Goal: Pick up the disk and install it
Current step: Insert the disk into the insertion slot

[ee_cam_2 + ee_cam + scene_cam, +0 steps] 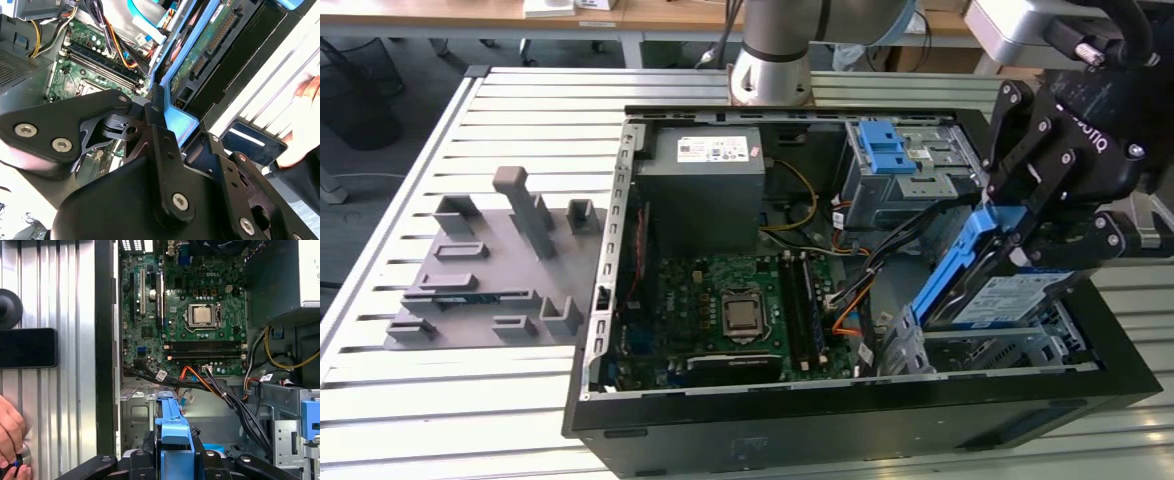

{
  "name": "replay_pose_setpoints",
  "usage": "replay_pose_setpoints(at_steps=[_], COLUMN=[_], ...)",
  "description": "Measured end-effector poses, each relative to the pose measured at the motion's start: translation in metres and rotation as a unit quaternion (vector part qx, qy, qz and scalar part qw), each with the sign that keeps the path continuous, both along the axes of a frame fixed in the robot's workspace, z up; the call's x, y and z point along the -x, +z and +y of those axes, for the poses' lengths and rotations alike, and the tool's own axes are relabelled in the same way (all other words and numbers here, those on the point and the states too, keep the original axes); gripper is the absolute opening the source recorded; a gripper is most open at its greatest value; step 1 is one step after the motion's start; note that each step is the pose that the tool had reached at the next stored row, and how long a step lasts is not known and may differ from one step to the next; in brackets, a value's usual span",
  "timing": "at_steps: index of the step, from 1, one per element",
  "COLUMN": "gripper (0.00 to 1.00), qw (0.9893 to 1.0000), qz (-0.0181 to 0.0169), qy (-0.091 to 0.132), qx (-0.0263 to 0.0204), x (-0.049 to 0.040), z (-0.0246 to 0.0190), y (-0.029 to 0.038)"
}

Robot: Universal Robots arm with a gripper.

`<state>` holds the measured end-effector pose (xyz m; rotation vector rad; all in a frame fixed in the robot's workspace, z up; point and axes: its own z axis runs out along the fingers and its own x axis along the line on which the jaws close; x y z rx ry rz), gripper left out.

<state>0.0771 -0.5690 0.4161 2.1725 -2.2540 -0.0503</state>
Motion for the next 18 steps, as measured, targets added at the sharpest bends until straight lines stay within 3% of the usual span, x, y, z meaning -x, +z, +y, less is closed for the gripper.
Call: replay_pose_setpoints(at_steps=[18], gripper=[0.36], qw=[1.0], qz=[0.0], qy=[0.0], qx=[0.0], x=[0.0], z=[0.0], y=[-0.0095])
